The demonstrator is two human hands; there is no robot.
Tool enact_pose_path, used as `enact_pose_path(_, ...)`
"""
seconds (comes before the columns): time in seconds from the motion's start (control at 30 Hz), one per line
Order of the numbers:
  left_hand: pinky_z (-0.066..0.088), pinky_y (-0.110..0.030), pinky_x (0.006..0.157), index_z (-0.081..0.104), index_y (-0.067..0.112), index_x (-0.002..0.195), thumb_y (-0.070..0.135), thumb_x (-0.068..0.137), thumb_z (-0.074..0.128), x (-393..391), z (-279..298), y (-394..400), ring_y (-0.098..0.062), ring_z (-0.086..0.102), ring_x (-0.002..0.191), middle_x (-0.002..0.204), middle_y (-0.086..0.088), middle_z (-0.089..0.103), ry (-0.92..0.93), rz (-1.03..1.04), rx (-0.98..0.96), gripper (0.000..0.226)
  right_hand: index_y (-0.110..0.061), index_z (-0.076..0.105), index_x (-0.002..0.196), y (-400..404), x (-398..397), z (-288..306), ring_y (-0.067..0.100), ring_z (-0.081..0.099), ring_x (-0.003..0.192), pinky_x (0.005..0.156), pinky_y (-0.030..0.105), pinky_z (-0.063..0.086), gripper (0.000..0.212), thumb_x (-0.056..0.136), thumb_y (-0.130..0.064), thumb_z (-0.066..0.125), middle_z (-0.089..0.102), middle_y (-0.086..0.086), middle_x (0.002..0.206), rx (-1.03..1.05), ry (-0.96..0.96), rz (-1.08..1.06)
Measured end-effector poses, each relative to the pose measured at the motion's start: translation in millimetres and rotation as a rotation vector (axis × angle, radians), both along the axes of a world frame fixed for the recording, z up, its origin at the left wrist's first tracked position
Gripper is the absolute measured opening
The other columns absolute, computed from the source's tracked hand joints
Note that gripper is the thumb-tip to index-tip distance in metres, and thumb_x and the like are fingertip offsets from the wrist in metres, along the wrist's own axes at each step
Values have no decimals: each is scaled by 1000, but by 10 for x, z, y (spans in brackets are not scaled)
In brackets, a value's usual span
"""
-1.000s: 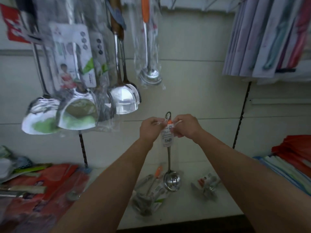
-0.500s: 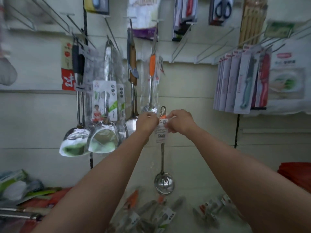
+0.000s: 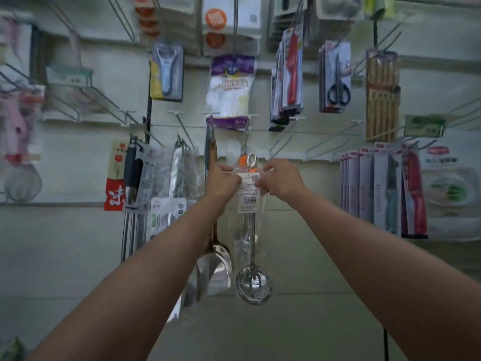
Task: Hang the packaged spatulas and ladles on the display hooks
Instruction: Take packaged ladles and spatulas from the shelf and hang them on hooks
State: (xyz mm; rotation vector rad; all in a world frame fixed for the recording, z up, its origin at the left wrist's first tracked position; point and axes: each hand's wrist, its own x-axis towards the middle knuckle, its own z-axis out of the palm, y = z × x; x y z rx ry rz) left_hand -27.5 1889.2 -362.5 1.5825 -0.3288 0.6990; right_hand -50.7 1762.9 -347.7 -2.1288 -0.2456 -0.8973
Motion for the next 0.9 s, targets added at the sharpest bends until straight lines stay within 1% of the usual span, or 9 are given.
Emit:
enact_pose_path(0.13, 38, -21, 48, 52, 15, 80, -7, 83, 48, 53, 281, 24, -14, 53, 69, 84, -5, 55, -85, -26, -1, 23, -16, 59, 87, 46, 93, 291, 26, 69, 82, 79, 42, 57, 21, 75, -7, 74, 67, 11, 92, -4, -67, -10)
enact_pose_path(0.23, 56, -34, 73, 57, 16, 70, -8, 85, 49, 159, 379, 69, -23, 63, 85, 85, -6, 62, -114, -57, -23, 30, -15, 61, 94, 89, 186, 394, 26, 67, 79, 77, 40, 57, 22, 76, -10, 74, 65, 10, 93, -19, -74, -36)
enact_pose_path(0.3, 55, -41, 87, 61, 17, 70, -7, 84, 53, 238, 417, 98, -27, 65, 95, 92, -9, 65, -114, -58, -10, 29, -11, 63, 102, 106, 239, 422, 22, 63, 66, 63, 32, 55, 27, 77, -11, 74, 65, 11, 94, -29, -74, -47)
enact_pose_path(0.43, 55, -37, 87, 65, 18, 74, -6, 84, 53, 366, 479, 127, -23, 65, 94, 98, -10, 68, -102, -48, 6, 29, -11, 64, 104, 112, 387, 467, 19, 60, 66, 45, 19, 36, 28, 78, -12, 73, 64, 9, 96, -22, -102, -53)
enact_pose_path(0.5, 55, -31, 85, 68, 14, 81, -6, 84, 52, 393, 520, 122, -21, 64, 92, 100, -11, 68, -128, -29, 14, 26, -11, 64, 104, 122, 448, 509, 22, 62, 78, 48, 21, 40, 28, 78, -14, 73, 64, 8, 99, -18, -121, -64)
enact_pose_path(0.57, 55, -28, 82, 70, 7, 95, -7, 84, 51, 406, 567, 104, -19, 63, 91, 99, -9, 67, -157, -14, 26, 26, -13, 64, 105, 119, 522, 566, 24, 64, 86, 66, 30, 52, 29, 78, -15, 74, 64, 8, 103, -6, -131, -72)
enact_pose_path(0.67, 54, -20, 73, 68, 1, 103, -8, 86, 46, 396, 588, 70, -17, 62, 85, 98, -10, 65, -161, -26, 17, 29, -13, 65, 105, 98, 569, 603, 25, 64, 92, 85, 39, 53, 30, 77, -15, 75, 63, 8, 108, -12, -116, -83)
enact_pose_path(0.83, 55, -34, 85, 68, 4, 99, -5, 86, 47, 529, 530, 64, -23, 64, 92, 103, -14, 67, -87, -23, 17, 26, -16, 62, 105, 111, 661, 531, 27, 66, 89, 66, 31, 55, 33, 76, -7, 74, 60, 7, 106, 24, -83, -35)
enact_pose_path(0.9, 53, -37, 90, 67, 4, 101, -5, 86, 48, 550, 484, 68, -24, 64, 96, 105, -15, 67, -54, -37, 34, 26, -18, 59, 99, 132, 710, 486, 29, 66, 89, 75, 37, 56, 29, 76, -7, 74, 62, 9, 103, 14, -61, -56)
